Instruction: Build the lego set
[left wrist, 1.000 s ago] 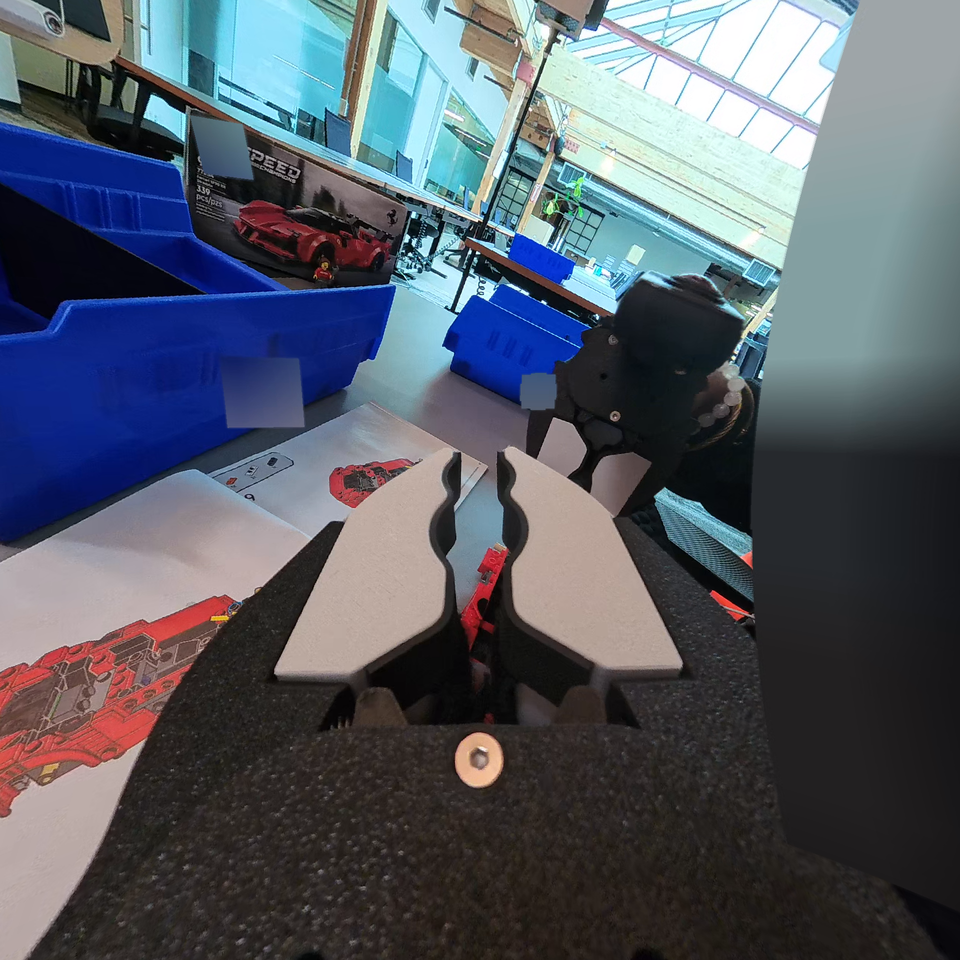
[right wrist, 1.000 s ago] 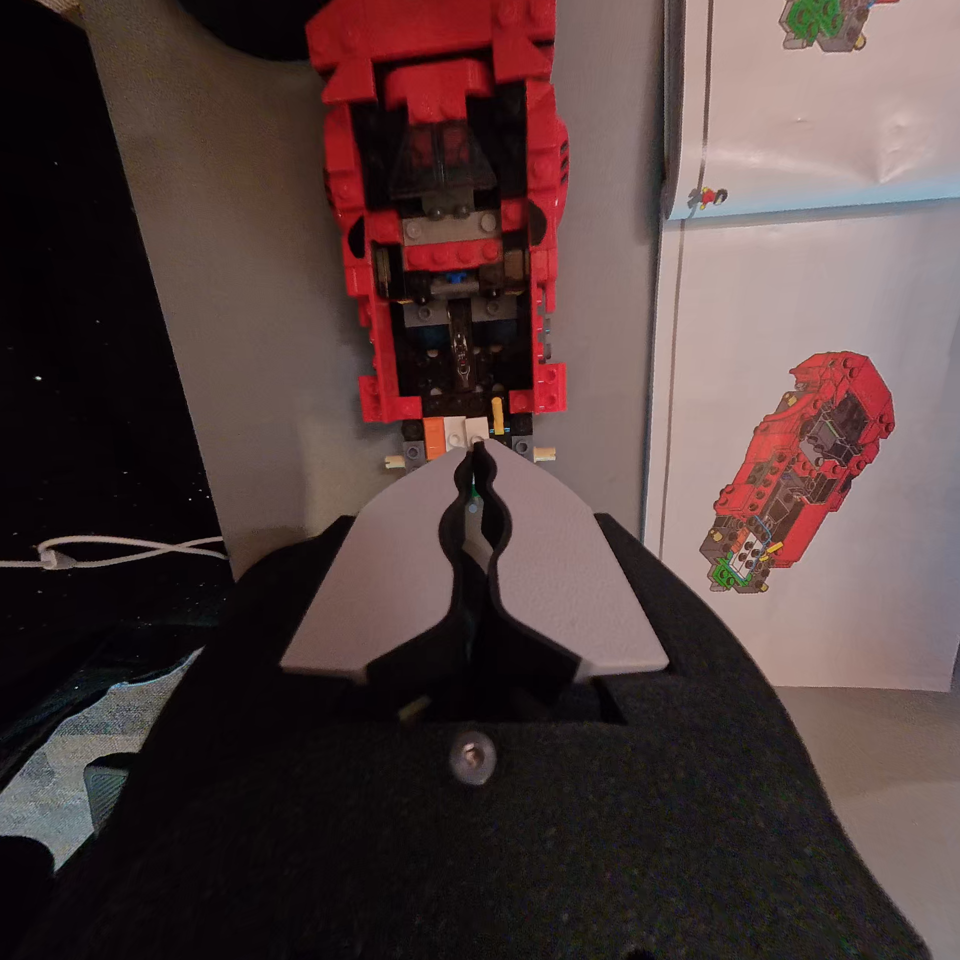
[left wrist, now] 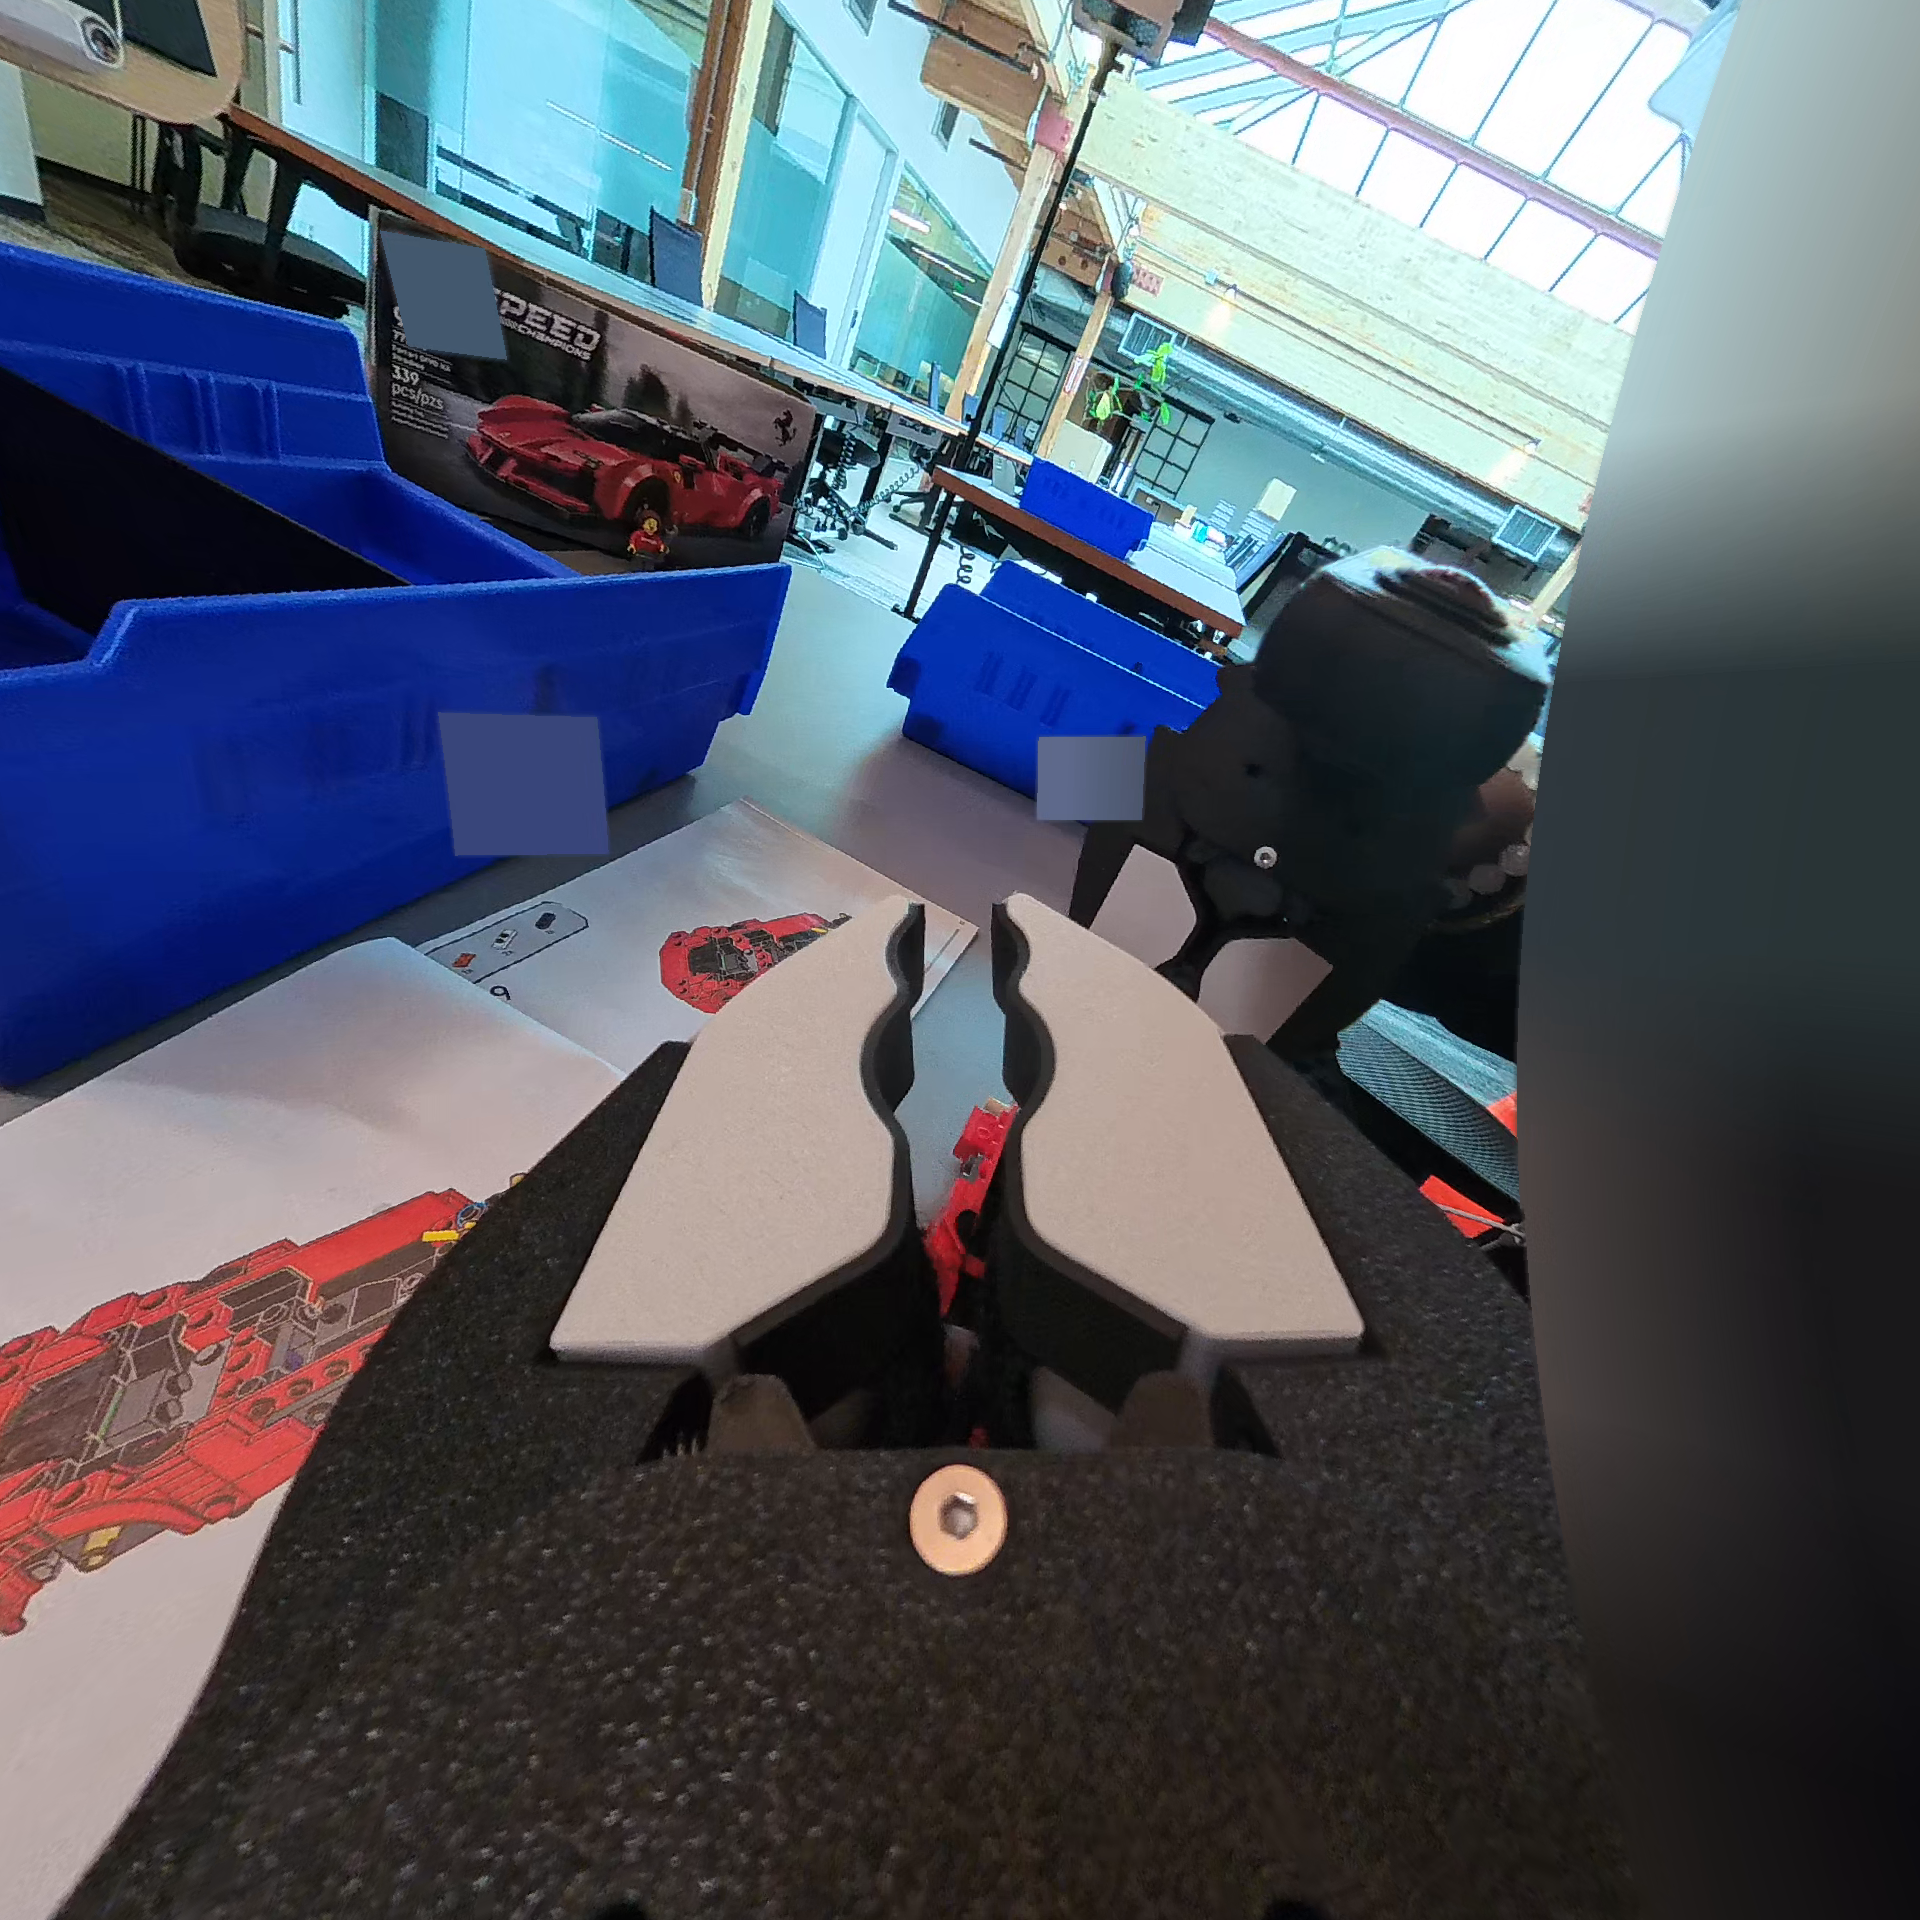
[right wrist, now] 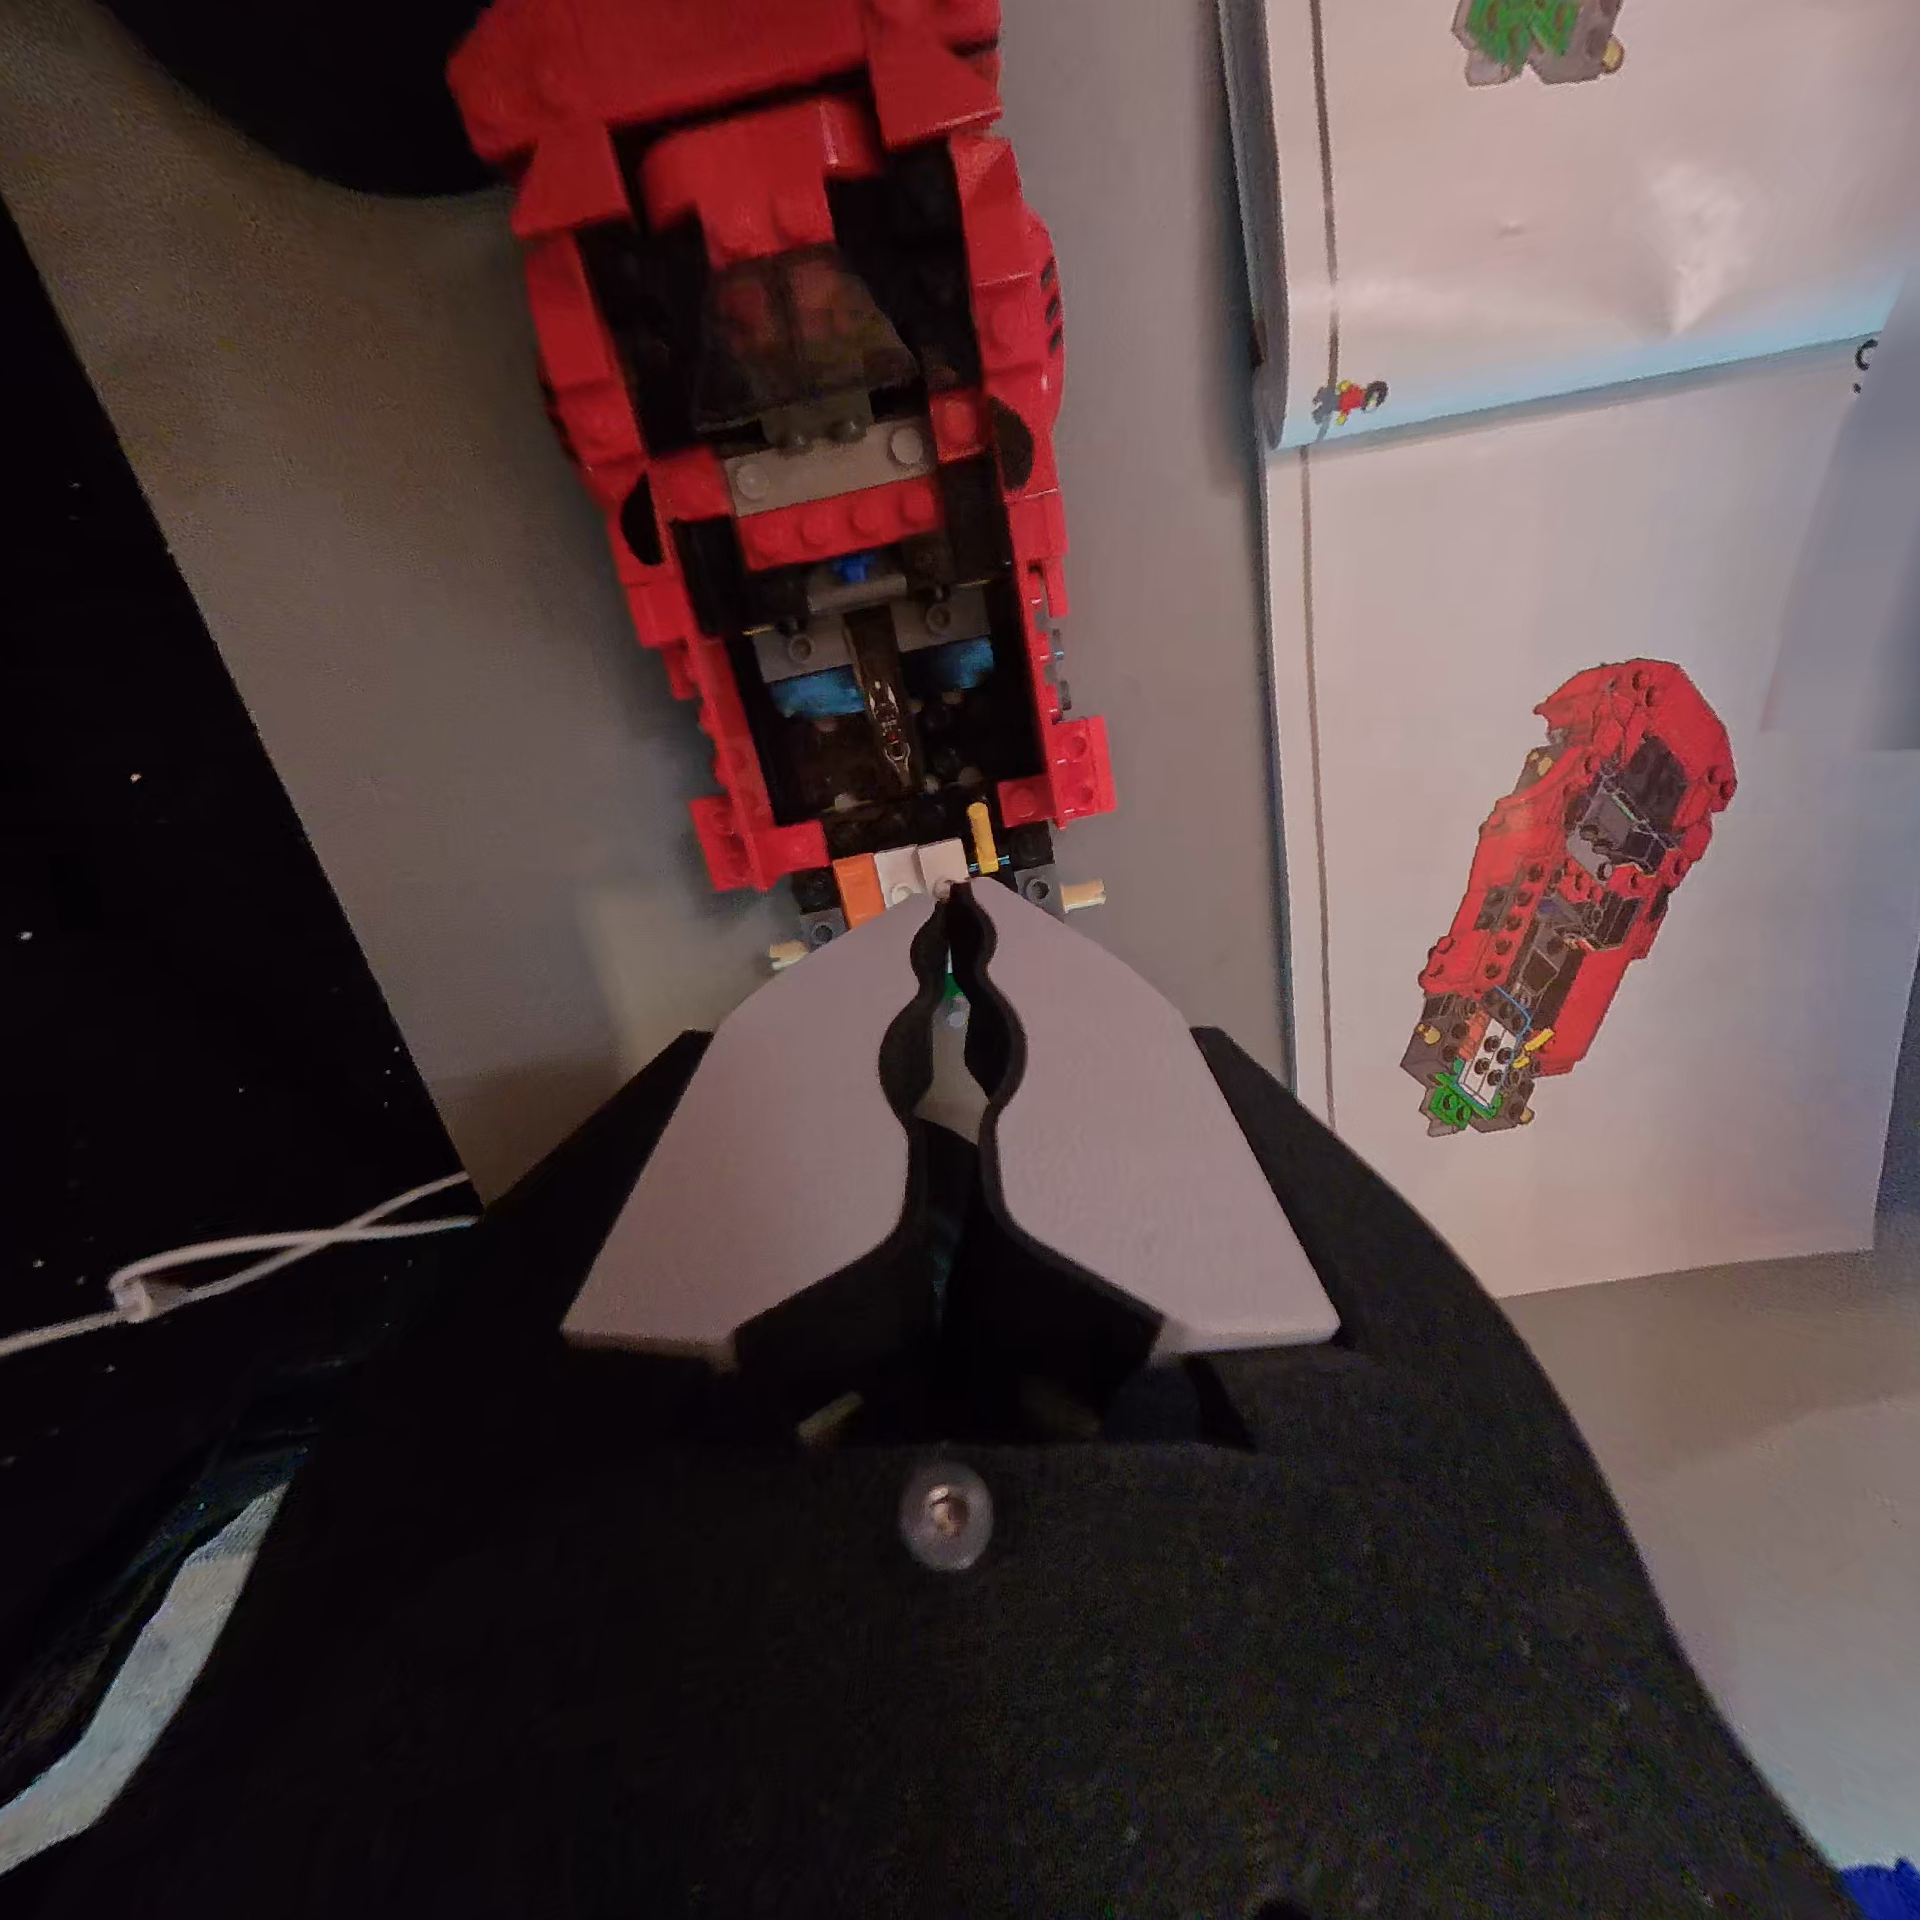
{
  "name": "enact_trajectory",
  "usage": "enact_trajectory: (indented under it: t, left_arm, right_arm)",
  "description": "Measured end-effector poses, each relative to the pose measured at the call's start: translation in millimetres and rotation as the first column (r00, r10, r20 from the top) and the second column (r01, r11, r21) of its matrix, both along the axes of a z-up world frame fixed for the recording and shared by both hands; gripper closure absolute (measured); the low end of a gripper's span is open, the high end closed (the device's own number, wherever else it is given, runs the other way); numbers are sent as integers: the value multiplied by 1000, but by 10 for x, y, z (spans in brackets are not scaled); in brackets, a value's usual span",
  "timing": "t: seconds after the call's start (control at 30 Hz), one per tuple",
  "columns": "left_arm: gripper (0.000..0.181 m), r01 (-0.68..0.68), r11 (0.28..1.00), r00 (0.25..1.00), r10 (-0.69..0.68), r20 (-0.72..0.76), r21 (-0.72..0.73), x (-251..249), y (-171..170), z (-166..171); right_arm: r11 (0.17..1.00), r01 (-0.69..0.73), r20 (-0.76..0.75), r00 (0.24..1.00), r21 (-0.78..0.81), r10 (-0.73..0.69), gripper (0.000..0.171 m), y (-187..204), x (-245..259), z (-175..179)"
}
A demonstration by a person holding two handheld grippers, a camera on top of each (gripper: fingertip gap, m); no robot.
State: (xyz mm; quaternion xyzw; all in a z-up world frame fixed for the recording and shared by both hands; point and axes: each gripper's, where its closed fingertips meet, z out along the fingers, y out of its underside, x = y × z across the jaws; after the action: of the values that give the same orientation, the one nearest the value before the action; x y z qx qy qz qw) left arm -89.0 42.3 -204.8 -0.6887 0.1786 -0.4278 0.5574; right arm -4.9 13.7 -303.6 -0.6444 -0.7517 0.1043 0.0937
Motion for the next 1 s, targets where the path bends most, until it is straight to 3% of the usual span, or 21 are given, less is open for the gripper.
enact_trajectory:
  t: [0.3,1.0]
  left_arm:
    - [170,-14,1000,1000,15,-19,18,-14,2,7]
    - [172,-47,998,999,47,-17,35,-61,21,28]
  right_arm:
    - [998,49,-31,998,27,-48,171,19,-65,52]
    - [1000,17,81,997,-1,-17,171,5,-27,-10]
